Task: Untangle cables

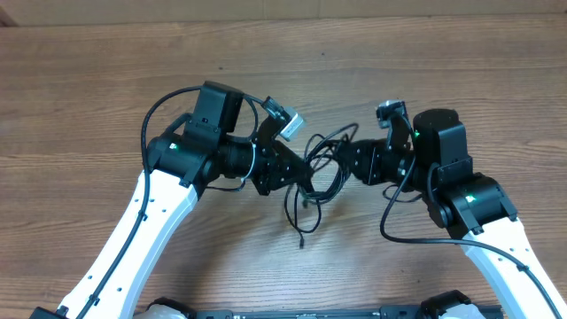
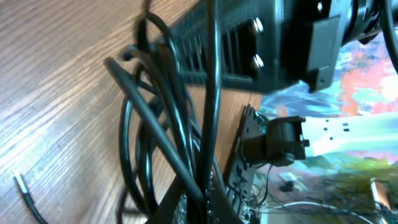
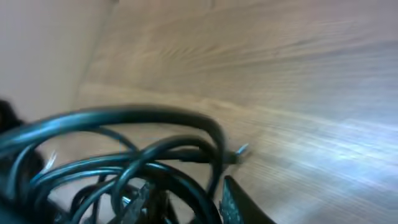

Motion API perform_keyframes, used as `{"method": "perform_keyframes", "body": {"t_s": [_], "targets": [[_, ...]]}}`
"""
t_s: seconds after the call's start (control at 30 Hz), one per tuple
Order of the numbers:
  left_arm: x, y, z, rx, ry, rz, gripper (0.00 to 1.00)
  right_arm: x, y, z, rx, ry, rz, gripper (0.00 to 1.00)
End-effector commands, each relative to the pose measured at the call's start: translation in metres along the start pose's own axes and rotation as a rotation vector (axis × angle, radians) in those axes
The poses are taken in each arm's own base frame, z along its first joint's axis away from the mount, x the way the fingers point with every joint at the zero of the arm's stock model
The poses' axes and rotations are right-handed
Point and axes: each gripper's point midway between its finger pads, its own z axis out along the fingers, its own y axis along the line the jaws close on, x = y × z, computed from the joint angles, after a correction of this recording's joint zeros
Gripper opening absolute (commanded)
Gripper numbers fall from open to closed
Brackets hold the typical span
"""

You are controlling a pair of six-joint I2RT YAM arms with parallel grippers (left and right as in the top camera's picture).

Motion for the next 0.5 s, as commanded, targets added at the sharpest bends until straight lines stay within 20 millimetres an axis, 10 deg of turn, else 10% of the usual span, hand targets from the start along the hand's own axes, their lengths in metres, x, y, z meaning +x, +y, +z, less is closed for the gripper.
{"method": "perform_keyframes", "body": {"t_s": [0.0, 0.3, 0.47], "targets": [[0.004, -0.024, -0.007, 0.087, 0.008, 0.033, 0.04, -0.038, -0.043, -0.012, 0.264, -0.195, 0.064, 0.22], [0.008, -0.058, -0.013, 0.283, -0.014, 0.133, 0.04, -0.051, -0.064, -0.023, 0.396, -0.283, 0.075, 0.24], [0.010, -0.017, -0.006, 0.045, 0.031, 0.049, 0.04, -0.039, -0.070, -0.023, 0.421, -0.233, 0.086, 0.46]]}}
